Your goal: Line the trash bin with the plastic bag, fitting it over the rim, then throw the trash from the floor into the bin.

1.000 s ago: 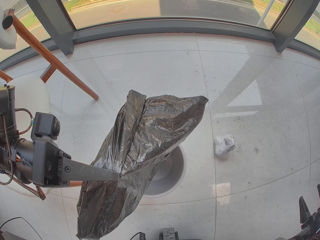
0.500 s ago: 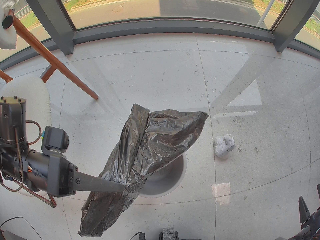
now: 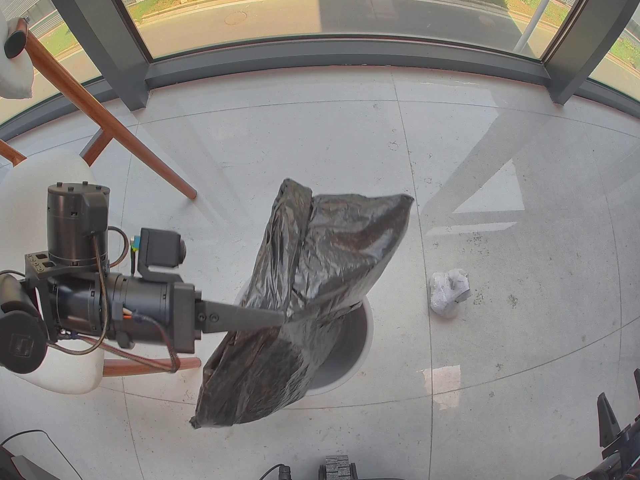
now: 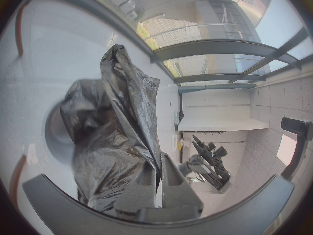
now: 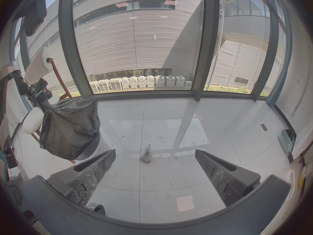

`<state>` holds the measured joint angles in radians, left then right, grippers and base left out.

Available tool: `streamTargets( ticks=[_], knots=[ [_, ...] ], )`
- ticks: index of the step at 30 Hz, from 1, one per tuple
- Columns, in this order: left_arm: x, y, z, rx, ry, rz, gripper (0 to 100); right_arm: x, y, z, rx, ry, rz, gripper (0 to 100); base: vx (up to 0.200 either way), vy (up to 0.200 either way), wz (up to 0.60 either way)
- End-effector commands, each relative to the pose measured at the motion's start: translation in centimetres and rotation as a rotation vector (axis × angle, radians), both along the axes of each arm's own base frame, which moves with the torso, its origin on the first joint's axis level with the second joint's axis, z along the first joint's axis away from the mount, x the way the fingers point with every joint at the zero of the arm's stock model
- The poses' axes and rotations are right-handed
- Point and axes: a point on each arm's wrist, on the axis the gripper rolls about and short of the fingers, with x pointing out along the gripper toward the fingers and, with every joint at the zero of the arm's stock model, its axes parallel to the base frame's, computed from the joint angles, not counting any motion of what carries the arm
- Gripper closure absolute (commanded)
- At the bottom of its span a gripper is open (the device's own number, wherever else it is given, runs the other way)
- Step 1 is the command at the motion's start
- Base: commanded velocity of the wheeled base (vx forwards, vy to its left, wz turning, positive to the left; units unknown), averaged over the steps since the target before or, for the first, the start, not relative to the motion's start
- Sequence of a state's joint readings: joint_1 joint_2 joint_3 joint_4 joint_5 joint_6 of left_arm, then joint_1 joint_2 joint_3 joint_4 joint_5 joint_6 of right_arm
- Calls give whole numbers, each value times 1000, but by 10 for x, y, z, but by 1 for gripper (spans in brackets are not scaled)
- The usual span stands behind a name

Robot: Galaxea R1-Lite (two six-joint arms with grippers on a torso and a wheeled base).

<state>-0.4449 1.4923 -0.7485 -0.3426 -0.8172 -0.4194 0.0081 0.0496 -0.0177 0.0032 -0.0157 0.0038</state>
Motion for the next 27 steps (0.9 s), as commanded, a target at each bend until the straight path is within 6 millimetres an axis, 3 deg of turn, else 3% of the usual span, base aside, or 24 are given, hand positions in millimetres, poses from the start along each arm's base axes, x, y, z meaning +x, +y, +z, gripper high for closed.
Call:
streamTargets(
  ticks=[1, 3, 4, 6, 8, 12, 15, 16, 19, 20, 22, 23, 25, 27],
  knots=[
    [26, -10, -2, 32, -66, 122, 100, -2, 0, -6, -4, -30, -6, 0, 0, 0, 0],
    [28, -14, 2, 66, -101, 204, 100, -3, 0, -3, -8, -46, -3, 0, 0, 0, 0],
    [27, -18, 3, 88, -115, 233, 100, -6, 0, 10, -1, -106, 9, 0, 0, 0, 0],
    [23, -21, 6, 135, -119, 274, 100, -6, 0, 55, 27, -177, 52, 0, 0, 0, 0],
    [17, -19, 8, 203, -99, 294, 100, 25, 1, 79, 111, -17, 98, 0, 0, 0, 0],
    [-3, -8, 21, 357, -127, 233, 100, 65, 9, 120, 440, 117, 160, 0, 0, 0, 0],
    [-5, -6, 33, 393, -135, 231, 100, 110, 21, 126, 504, 281, 206, 0, 0, 0, 0],
    [-5, -6, 33, 393, -135, 231, 100, 110, 21, 126, 504, 281, 206, 0, 0, 0, 0],
    [-11, -4, 56, 398, -163, 254, 100, 141, 31, 139, 515, 361, 331, 0, 0, 0, 0],
    [-11, -4, 56, 398, -163, 254, 100, 141, 31, 139, 515, 361, 331, 0, 0, 0, 0],
    [-16, 0, 70, 409, -165, 266, 100, 177, 40, 136, 534, 438, 389, 0, 0, 0, 0],
    [-17, 1, 72, 411, -164, 267, 100, 180, 40, 135, 534, 440, 390, 0, 0, 0, 0],
    [-32, 8, 91, 435, -153, 262, 100, 212, 48, 131, 542, 426, 409, 0, 0, 0, 0],
    [-38, 10, 98, 461, -142, 239, 100, 228, 52, 126, 544, 421, 438, 0, 0, 0, 0]
  ],
)
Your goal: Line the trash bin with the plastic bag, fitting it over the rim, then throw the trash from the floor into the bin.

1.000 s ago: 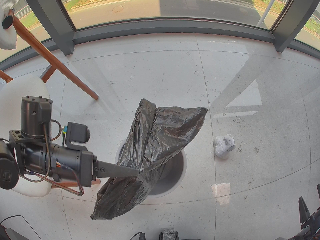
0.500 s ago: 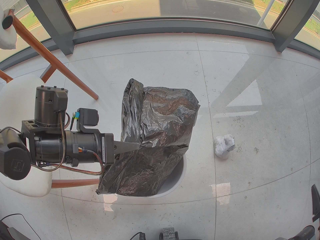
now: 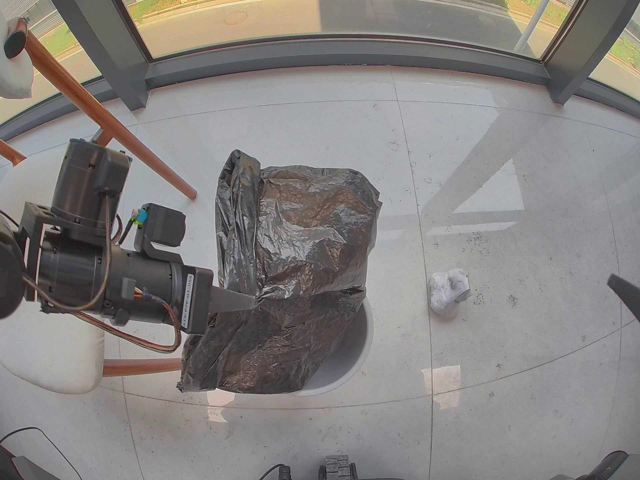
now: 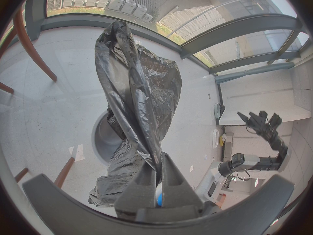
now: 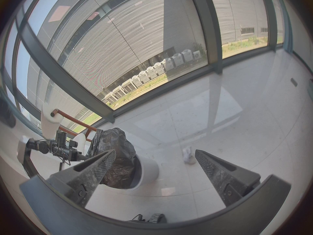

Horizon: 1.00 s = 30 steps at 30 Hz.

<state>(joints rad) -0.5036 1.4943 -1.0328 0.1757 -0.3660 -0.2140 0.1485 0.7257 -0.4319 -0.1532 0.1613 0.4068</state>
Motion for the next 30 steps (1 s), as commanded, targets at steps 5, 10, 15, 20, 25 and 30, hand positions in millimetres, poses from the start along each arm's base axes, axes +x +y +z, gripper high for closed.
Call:
streamTargets(
  ticks=[5, 10, 15, 20, 25, 30],
  knots=[
    [-48, 10, 83, 149, -48, -50, 100, 174, 55, -16, 152, 218, 334, 0, 0, 0, 0],
    [-43, -4, 71, 197, -22, -92, 100, 195, 79, -37, 181, 250, 417, 0, 0, 0, 0],
    [-43, -10, 66, 224, -7, -101, 100, 221, 99, -55, 195, 199, 453, 0, 0, 0, 0],
    [-42, -12, 61, 238, 8, -101, 100, 241, 117, -62, 234, 172, 475, 100, 0, 0, 0],
    [-48, -14, 55, 261, 41, -126, 100, 248, 146, -53, 374, 211, 501, 100, 0, 0, 0],
    [-52, -15, 54, 276, 54, -136, 100, 251, 167, -47, 430, 211, 521, 100, 0, 0, 0]
  ],
)
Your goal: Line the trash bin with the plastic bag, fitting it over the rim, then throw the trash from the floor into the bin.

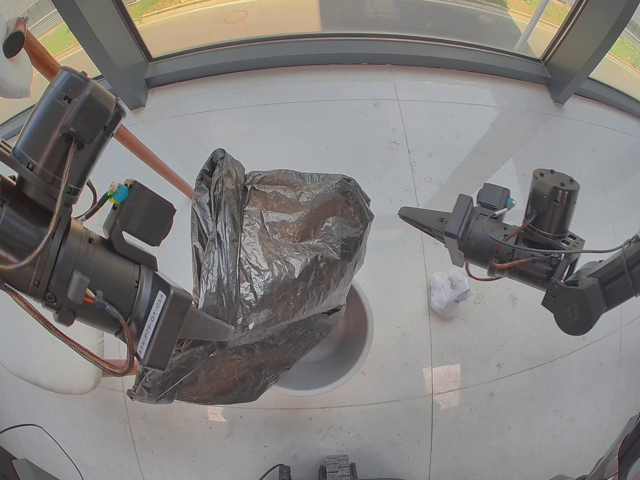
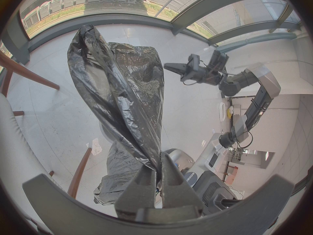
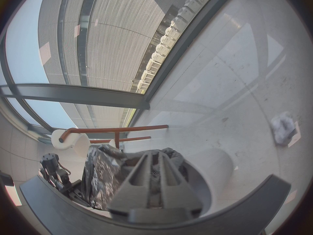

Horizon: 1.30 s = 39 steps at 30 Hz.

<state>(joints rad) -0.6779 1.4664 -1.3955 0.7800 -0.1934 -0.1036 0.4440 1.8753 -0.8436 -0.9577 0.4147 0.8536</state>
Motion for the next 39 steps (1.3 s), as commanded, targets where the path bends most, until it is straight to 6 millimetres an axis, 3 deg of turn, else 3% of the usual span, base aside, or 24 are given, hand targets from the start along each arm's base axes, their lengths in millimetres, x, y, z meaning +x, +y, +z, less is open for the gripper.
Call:
streamTargets(
  ticks=[1, 7, 12, 15, 21, 30, 36, 39],
  knots=[
    [-3, -3, -2, 11, 12, -17, 100, 11, 28, -10, 10, 12, 30, 100, 0, 0, 0],
    [-4, -3, -3, 16, 16, -16, 100, 21, 54, -30, 10, -3, 21, 100, 0, 0, 0],
    [-3, -3, -3, 28, 6, -3, 100, 5, 72, -43, -11, 34, 81, 100, 0, 0, 0],
    [-3, -3, -3, 30, 6, -3, 100, -10, 77, -63, -68, 87, 116, 100, 0, 0, 0],
    [-4, -2, -4, 39, 11, 1, 100, -38, 71, -97, -215, 128, 177, 100, 0, 0, 0],
    [0, -4, -2, 45, -14, 22, 100, -52, 65, -135, -353, 182, 191, 100, 0, 0, 0],
    [8, -10, -3, 20, -44, 25, 100, -63, 56, -142, -393, 219, 173, 100, 0, 0, 0],
    [14, -15, -6, 19, -46, 25, 100, -65, 50, -132, -382, 200, 160, 100, 0, 0, 0]
  ],
)
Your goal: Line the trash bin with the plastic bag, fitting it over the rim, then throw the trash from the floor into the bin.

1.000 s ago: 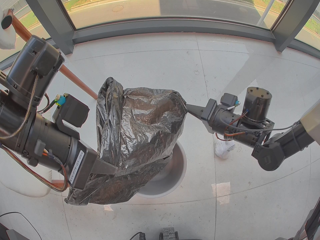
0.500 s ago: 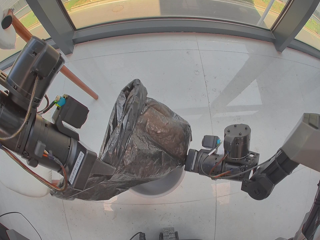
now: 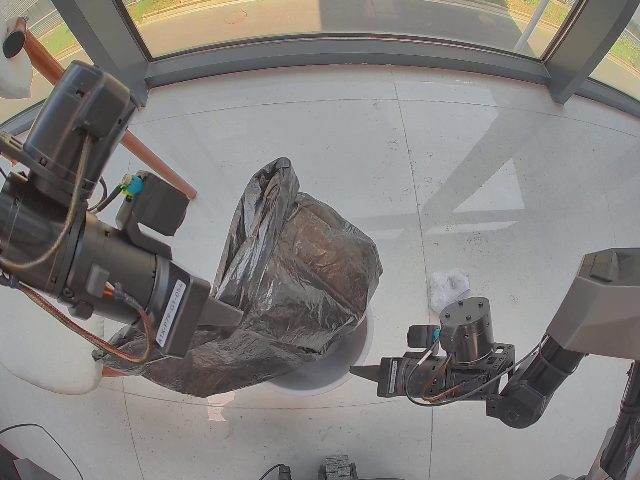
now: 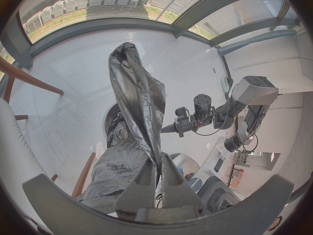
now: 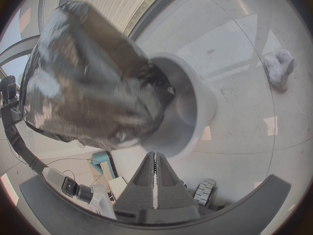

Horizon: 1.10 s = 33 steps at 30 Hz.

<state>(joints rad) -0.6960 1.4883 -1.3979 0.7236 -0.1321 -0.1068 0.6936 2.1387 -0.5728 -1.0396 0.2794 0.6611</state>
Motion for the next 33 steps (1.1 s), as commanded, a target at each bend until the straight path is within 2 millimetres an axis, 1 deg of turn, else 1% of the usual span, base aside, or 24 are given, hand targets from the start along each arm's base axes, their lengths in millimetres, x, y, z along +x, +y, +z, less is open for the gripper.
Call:
streamTargets(
  ticks=[1, 3, 4, 7, 8, 9, 12, 13, 15, 18, 19, 20, 21, 22, 23, 25, 26, 28, 29, 30, 31, 33],
  knots=[
    [9, -8, -6, 8, 8, 0, 100, -5, -10, 17, 22, -28, -16, 100, 0, 0, 0],
    [12, -11, -9, 15, 13, 0, 100, -9, -19, 34, 49, -60, -30, 100, 0, 0, 0],
    [12, -11, -9, 15, 13, 0, 100, -9, -19, 34, 49, -60, -30, 100, 0, 0, 0],
    [12, -13, -12, 48, 18, 9, 100, -24, -46, 69, 100, -130, -72, 100, 0, 0, 0],
    [12, -13, -12, 49, 17, 8, 100, -25, -47, 71, 103, -134, -74, 100, 0, 0, 0],
    [12, -14, -12, 62, 4, 19, 100, -28, -58, 82, 123, -162, -100, 100, 0, 0, 0],
    [16, -17, -15, 101, -22, 42, 100, -28, -75, 102, 155, -208, -154, 100, 0, 0, 0],
    [17, -21, -17, 131, -34, 43, 100, -30, -81, 110, 170, -225, -167, 100, 0, 0, 0],
    [14, -29, -20, 192, -70, 34, 100, -35, -85, 117, 175, -234, -172, 100, 0, 0, 0],
    [11, -33, -22, 234, -95, 38, 100, -40, -86, 121, 171, -230, -170, 100, 0, 0, 0],
    [9, -37, -23, 262, -110, 38, 100, -44, -88, 124, 166, -224, -166, 100, 0, 0, 0],
    [5, -47, -28, 299, -120, 11, 100, -47, -90, 130, 166, -223, -165, 100, 0, 0, 0],
    [3, -54, -31, 318, -122, -6, 100, -47, -90, 135, 167, -222, -164, 100, 0, 0, 0],
    [3, -54, -31, 318, -122, -6, 100, -47, -90, 135, 167, -222, -164, 100, 0, 0, 0],
    [-2, -65, -37, 353, -136, -34, 100, -45, -89, 143, 164, -219, -165, 100, 0, 0, 0],
    [-5, -72, -41, 381, -147, -51, 100, -43, -89, 149, 163, -216, -169, 100, 0, 0, 0],
    [-11, -80, -46, 411, -162, -71, 100, -40, -88, 155, 154, -207, -172, 100, 0, 0, 0],
    [-16, -89, -51, 437, -174, -93, 100, -35, -85, 165, 140, -185, -170, 100, 0, 0, 0],
    [-16, -89, -51, 437, -174, -93, 100, -35, -85, 165, 140, -185, -170, 0, 0, 0, 0],
    [-21, -95, -55, 455, -183, -112, 100, -30, -82, 179, 103, -132, -173, 0, 0, 0, 0],
    [-22, -96, -55, 455, -183, -114, 100, -30, -82, 180, 100, -129, -174, 0, 0, 0, 0],
    [-25, -97, -58, 468, -186, -120, 100, -29, -79, 201, 59, -74, -172, 0, 0, 0, 0]
  ],
)
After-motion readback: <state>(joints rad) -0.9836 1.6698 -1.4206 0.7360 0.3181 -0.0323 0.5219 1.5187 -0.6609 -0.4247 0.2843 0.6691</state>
